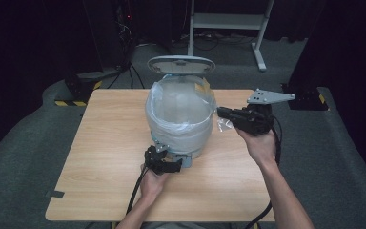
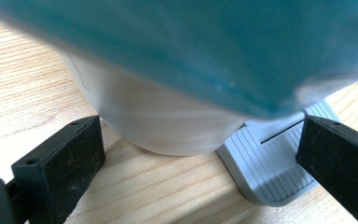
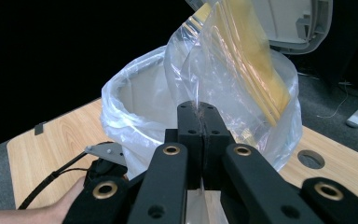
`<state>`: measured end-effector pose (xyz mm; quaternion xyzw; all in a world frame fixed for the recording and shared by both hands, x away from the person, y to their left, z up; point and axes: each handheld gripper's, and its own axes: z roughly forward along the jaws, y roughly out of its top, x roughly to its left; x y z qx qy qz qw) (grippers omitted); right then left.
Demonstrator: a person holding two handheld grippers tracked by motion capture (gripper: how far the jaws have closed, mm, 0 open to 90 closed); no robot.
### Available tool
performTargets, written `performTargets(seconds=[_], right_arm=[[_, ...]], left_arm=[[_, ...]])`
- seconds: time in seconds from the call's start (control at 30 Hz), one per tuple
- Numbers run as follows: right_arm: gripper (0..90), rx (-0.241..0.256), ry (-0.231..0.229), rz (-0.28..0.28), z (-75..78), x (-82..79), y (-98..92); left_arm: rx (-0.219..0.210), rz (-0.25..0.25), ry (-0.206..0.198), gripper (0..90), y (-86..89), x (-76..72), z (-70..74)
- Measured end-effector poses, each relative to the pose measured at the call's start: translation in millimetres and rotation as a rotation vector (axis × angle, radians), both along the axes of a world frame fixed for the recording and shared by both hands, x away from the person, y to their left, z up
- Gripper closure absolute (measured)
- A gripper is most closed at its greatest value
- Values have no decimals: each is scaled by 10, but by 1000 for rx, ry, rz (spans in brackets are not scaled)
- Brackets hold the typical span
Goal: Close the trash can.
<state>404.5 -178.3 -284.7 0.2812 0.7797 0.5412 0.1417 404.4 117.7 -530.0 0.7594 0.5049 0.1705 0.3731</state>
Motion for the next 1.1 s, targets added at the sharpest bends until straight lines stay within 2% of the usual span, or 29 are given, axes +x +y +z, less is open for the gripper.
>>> performTargets(seconds=[1.1], right_arm=[[895, 8, 11, 48, 122, 148, 175]], left_arm=[[0, 0, 0, 11, 1, 0, 0]])
